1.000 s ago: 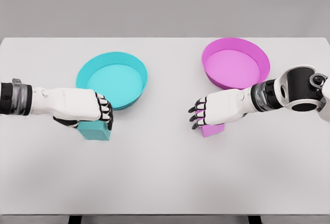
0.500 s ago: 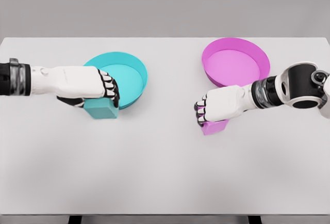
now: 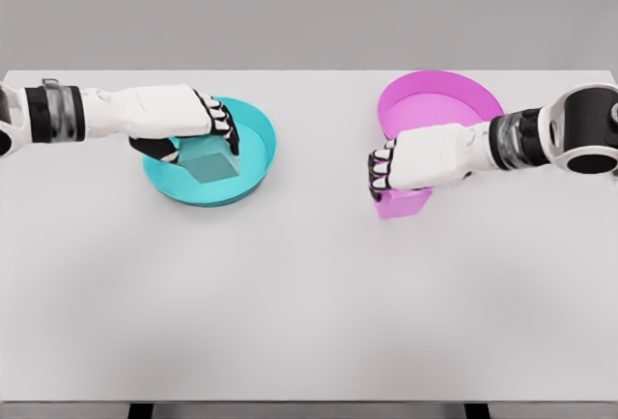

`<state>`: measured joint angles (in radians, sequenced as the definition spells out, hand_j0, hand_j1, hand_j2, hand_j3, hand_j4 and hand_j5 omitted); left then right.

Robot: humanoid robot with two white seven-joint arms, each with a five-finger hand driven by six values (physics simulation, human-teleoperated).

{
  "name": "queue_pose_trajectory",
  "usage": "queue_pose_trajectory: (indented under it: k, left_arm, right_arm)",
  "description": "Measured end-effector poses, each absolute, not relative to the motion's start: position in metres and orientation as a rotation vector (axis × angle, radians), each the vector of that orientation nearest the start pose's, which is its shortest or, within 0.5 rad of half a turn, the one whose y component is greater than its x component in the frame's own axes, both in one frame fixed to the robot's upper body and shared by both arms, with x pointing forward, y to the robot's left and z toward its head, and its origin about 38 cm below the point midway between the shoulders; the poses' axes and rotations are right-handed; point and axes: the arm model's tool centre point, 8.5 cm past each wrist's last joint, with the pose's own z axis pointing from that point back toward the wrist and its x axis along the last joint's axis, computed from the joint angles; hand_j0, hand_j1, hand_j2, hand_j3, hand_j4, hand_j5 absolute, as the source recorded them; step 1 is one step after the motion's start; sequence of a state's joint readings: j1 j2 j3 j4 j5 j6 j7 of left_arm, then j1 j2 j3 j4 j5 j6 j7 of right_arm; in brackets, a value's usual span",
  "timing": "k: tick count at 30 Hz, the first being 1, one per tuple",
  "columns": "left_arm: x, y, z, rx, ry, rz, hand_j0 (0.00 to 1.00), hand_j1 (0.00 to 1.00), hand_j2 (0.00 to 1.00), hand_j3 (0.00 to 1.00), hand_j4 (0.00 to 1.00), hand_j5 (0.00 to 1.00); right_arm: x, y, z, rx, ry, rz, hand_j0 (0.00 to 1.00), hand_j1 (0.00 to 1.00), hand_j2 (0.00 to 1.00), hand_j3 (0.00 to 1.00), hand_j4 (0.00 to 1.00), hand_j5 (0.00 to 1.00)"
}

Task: Place the blocks in the corresponding plates according to their colors

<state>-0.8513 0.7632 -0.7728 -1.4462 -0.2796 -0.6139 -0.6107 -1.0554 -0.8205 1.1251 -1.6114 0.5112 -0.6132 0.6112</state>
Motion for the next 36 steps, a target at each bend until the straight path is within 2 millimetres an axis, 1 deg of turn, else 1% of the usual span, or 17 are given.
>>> queue_pose_trajectory:
  k: [3, 9, 12, 14, 15, 19, 23, 27, 28, 30, 32, 34, 36]
  left_arm:
    - [0.46, 0.25, 0.253, -0.421, 1.988, 2.988, 0.65, 0.65, 0.65, 0.65, 0.65, 0.65]
    - [0.479, 0.247, 0.229, -0.434, 1.984, 3.065, 0.65, 0.65, 0.65, 0.65, 0.65, 0.65]
    - [0.484, 0.245, 0.219, -0.447, 1.96, 3.097, 0.66, 0.66, 0.66, 0.66, 0.66, 0.66]
    - [0.487, 0.244, 0.218, -0.459, 1.949, 3.104, 0.66, 0.66, 0.66, 0.66, 0.66, 0.66]
    - [0.487, 0.244, 0.217, -0.466, 1.937, 3.11, 0.66, 0.66, 0.66, 0.66, 0.66, 0.66]
    - [0.491, 0.246, 0.21, -0.49, 1.9, 3.144, 0.66, 0.66, 0.66, 0.66, 0.66, 0.66]
    - [0.498, 0.243, 0.197, -0.491, 1.882, 3.186, 0.66, 0.66, 0.66, 0.66, 0.66, 0.66]
    - [0.499, 0.241, 0.193, -0.488, 1.872, 3.2, 0.69, 0.69, 0.69, 0.69, 0.69, 0.69]
    - [0.5, 0.241, 0.192, -0.49, 1.867, 3.202, 0.78, 0.78, 0.78, 0.78, 0.78, 0.78]
    - [0.501, 0.241, 0.194, -0.501, 1.864, 3.2, 0.88, 0.88, 0.88, 0.88, 0.88, 0.88]
    - [0.501, 0.241, 0.194, -0.503, 1.863, 3.2, 0.96, 0.96, 0.96, 0.96, 0.96, 0.96]
    - [0.501, 0.241, 0.196, -0.505, 1.865, 3.196, 1.0, 1.0, 1.0, 1.0, 1.0, 1.0]
    - [0.501, 0.241, 0.196, -0.504, 1.868, 3.194, 1.0, 1.0, 1.0, 1.0, 1.0, 1.0]
  right_arm:
    - [0.433, -0.214, 0.252, 0.49, 1.334, -3.0, 0.47, 0.47, 0.47, 0.47, 0.47, 0.47]
    - [0.453, -0.23, 0.27, 0.592, 1.436, -3.017, 0.47, 0.47, 0.47, 0.47, 0.47, 0.47]
    - [0.464, -0.242, 0.283, 0.666, 1.481, -3.02, 0.47, 0.47, 0.47, 0.47, 0.47, 0.47]
    - [0.471, -0.249, 0.289, 0.706, 1.514, -3.027, 0.47, 0.47, 0.47, 0.47, 0.47, 0.47]
    - [0.476, -0.253, 0.295, 0.738, 1.533, -3.024, 0.47, 0.47, 0.47, 0.47, 0.47, 0.47]
    - [0.492, -0.265, 0.301, 0.802, 1.589, -3.048, 0.47, 0.47, 0.47, 0.47, 0.47, 0.47]
    - [0.504, -0.271, 0.294, 0.823, 1.608, -3.091, 0.47, 0.47, 0.47, 0.47, 0.47, 0.47]
    - [0.514, -0.277, 0.284, 0.858, 1.57, -3.14, 0.47, 0.47, 0.47, 0.47, 0.47, 0.47]
    - [0.516, -0.276, 0.282, 0.862, 1.56, -3.147, 0.47, 0.47, 0.47, 0.47, 0.47, 0.47]
    - [0.521, -0.273, 0.28, 0.872, 1.552, -3.155, 0.47, 0.47, 0.47, 0.47, 0.47, 0.47]
    - [0.525, -0.269, 0.276, 0.867, 1.548, -3.167, 0.47, 0.47, 0.47, 0.47, 0.47, 0.47]
    - [0.528, -0.265, 0.272, 0.863, 1.539, -3.175, 0.47, 0.47, 0.47, 0.47, 0.47, 0.47]
    - [0.531, -0.265, 0.266, 0.875, 1.506, -3.195, 0.48, 0.48, 0.48, 0.48, 0.48, 0.48]
